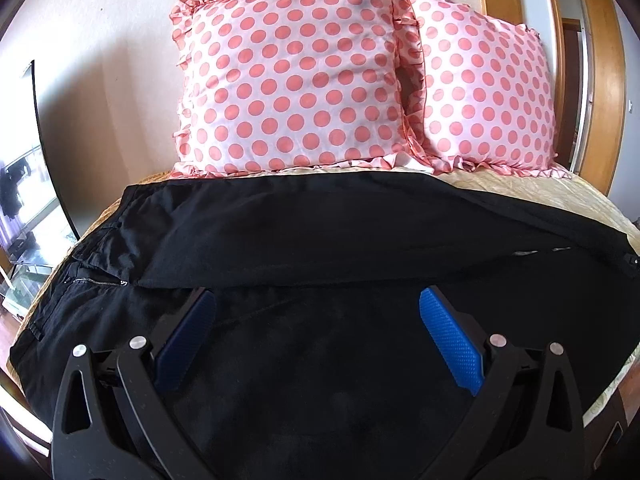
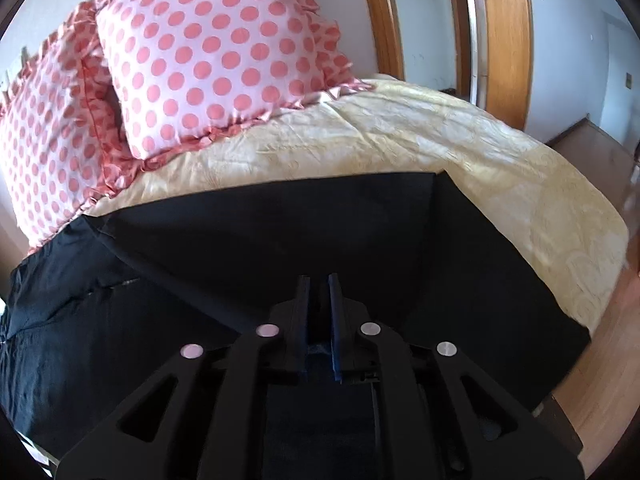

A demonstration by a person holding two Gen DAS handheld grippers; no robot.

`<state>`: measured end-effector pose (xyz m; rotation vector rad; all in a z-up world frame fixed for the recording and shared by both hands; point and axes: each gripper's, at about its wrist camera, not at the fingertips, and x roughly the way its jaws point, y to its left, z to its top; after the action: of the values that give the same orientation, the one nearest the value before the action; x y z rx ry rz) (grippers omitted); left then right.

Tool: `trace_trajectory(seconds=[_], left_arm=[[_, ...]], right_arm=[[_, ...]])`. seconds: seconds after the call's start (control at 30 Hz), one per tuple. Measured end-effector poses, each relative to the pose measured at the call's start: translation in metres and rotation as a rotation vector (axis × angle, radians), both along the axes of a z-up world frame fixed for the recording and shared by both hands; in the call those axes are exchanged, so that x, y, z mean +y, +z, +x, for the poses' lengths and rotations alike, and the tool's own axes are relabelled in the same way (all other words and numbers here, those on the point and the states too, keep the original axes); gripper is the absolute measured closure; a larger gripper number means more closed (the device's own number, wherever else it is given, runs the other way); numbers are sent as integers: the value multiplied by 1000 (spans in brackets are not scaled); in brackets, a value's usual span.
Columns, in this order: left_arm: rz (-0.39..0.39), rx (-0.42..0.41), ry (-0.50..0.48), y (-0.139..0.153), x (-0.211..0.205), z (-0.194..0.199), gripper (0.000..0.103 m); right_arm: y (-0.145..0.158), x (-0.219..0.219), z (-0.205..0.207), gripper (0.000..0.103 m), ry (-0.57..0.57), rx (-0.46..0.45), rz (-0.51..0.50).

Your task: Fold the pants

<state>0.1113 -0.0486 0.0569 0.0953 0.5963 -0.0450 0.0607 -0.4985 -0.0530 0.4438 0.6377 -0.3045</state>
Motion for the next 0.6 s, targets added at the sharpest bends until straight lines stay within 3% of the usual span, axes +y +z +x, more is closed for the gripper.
trace_trajectory(seconds=[0.03,0.07,0.1,0.3,0.6], left_arm=[[-1,-1,-2,0,0,-2,2],[-1,-2,-1,0,0,-4,2],[-1,-3,0,0,1,-5,2],[-10,10,14,-3,6,-5,2],[-12,7,20,-5,12,-9,2]], right_arm=[[2,-3,-6,70,-12,-15,40],[3,-7,-12,53,-31,-31,77],[4,-11,-18,49,-51,-40,113],[-18,-35,-34,51,-106,-51,418],[-30,-25,-65,56,-174,-109,626]])
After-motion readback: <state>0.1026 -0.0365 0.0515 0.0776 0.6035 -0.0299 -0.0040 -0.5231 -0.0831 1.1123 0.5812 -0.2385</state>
